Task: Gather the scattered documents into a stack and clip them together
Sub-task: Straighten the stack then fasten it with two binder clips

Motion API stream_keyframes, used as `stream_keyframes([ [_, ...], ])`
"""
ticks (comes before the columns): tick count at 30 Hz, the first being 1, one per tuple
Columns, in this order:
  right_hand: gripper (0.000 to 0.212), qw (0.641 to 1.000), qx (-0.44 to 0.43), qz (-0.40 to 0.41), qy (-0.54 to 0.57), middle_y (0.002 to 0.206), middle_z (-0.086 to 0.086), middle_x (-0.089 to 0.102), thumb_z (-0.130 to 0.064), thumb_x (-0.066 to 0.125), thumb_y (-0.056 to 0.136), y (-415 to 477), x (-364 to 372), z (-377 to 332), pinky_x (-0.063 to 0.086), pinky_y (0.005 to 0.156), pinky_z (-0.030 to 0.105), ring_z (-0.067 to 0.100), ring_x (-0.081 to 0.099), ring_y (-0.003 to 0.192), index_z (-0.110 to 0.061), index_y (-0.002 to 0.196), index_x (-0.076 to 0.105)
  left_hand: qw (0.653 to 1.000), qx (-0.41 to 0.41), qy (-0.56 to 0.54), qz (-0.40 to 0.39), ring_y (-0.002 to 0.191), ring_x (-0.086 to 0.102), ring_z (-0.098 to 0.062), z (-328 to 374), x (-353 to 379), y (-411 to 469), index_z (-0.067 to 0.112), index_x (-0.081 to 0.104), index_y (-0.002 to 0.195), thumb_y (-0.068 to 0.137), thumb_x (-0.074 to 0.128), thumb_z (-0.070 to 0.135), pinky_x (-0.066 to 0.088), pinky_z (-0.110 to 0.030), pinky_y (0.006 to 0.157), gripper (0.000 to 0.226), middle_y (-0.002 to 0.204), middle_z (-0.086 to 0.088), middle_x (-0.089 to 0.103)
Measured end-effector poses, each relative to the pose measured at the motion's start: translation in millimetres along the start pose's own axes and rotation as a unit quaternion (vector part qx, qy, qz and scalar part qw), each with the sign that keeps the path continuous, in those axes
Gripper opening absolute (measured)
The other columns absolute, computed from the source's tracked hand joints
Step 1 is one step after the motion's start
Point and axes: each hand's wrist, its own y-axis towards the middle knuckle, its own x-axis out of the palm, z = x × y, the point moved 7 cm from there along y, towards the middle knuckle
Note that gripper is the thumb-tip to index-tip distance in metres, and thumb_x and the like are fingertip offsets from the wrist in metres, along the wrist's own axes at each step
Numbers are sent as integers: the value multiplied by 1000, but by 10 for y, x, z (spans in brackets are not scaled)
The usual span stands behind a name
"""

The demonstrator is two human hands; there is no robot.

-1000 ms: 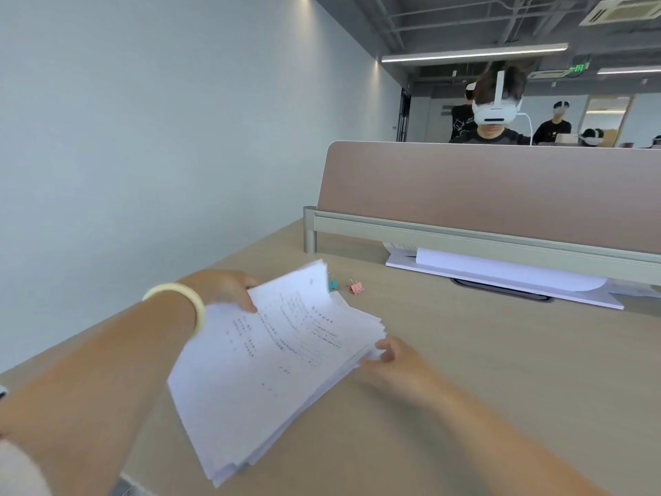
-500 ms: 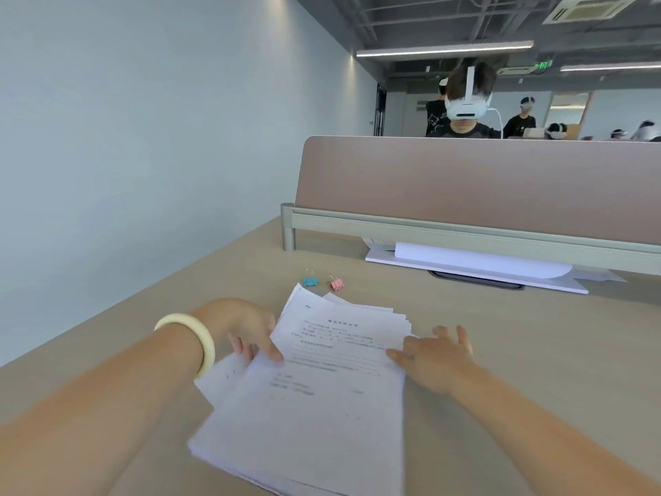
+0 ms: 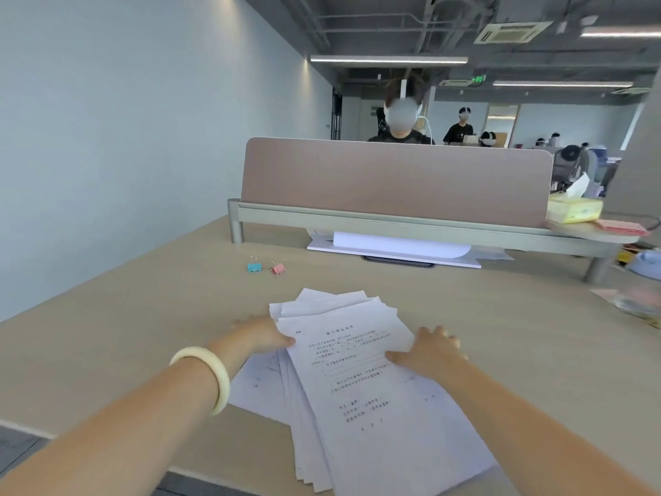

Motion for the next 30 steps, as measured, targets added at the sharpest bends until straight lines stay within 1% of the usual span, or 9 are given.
stream_keyframes([
  [2, 91, 999, 18, -28, 11, 143, 8, 33, -71, 56, 72, -5, 4, -19, 42, 99, 36, 29, 38, 131, -13, 139, 36, 999, -26, 7, 19, 132, 41, -25, -77, -17, 53, 24, 44, 135, 81, 56, 51, 32, -41, 111, 62, 141, 0, 48],
  [4, 91, 998, 22, -58, 17, 141, 7, 40, -68, 59, 72, -35, 4, -95, 42, 100, 34, 26, 44, 131, -13, 140, 35, 994, -30, -100, 14, 126, 48, -24, -8, -43, -54, 22, 48, 130, 79, 62, 44, 40, -36, 104, 57, 135, 2, 52],
  [7, 54, 994, -28, -98, 35, 113, 5, 54, -51, 59, 84, -90, 5, -292, 46, 99, 33, 25, 56, 121, -13, 122, 49, 971, -66, -228, -25, 99, 59, -20, 14, -30, -184, 21, 55, 99, 85, 63, 30, 47, -31, 83, 18, 104, 2, 61],
  [10, 34, 978, -58, -157, 128, 84, 5, 57, -39, 62, 86, -196, 41, -386, 55, 80, 32, 25, 66, 80, -8, 100, 59, 965, -105, -236, -55, 69, 57, -16, -153, -29, -263, 18, 55, 81, 83, 67, 28, 45, -27, 66, 16, 79, -1, 60],
  [12, 37, 985, -66, -129, 92, 88, 3, 52, -42, 62, 85, -221, 0, -349, 49, 73, 28, 25, 57, 76, -9, 98, 55, 961, -130, -235, -68, 71, 57, -18, -272, -38, -272, 14, 58, 87, 79, 71, 28, 44, -29, 67, 21, 80, -3, 60],
  [16, 71, 995, -56, -82, 13, 140, 6, 33, -56, 56, 82, -157, 22, -318, 37, 105, 32, 28, 31, 132, -14, 138, 40, 963, -123, -234, -48, 85, 58, -21, -264, -47, -264, 13, 59, 97, 72, 78, 29, 49, -31, 72, 35, 96, -4, 62],
  [21, 58, 986, -98, -111, 74, 148, 5, 38, -39, 57, 87, -100, 15, -351, 28, 114, 38, 24, 19, 144, -16, 139, 42, 944, -89, -309, -79, 73, 60, -22, 40, 7, -365, 6, 61, 101, 81, 70, 20, 49, -30, 58, 26, 89, -8, 65],
  [25, 56, 981, -110, -118, 109, 144, 6, 43, -33, 59, 87, -71, 28, -267, 31, 113, 38, 24, 31, 140, -13, 137, 44, 914, -65, -389, -100, 100, 63, -27, 152, 78, -373, 5, 62, 108, 85, 66, 16, 50, -37, 90, 26, 107, -10, 67],
  [30, 35, 943, -129, -152, 268, 113, -1, 66, -25, 69, 82, 24, 100, -85, 44, 86, 25, 19, 61, 102, -13, 115, 66, 909, -26, -396, -128, 94, 65, -24, 154, 212, -423, 7, 63, 103, 81, 68, 4, 51, -34, 81, 23, 100, -7, 69],
])
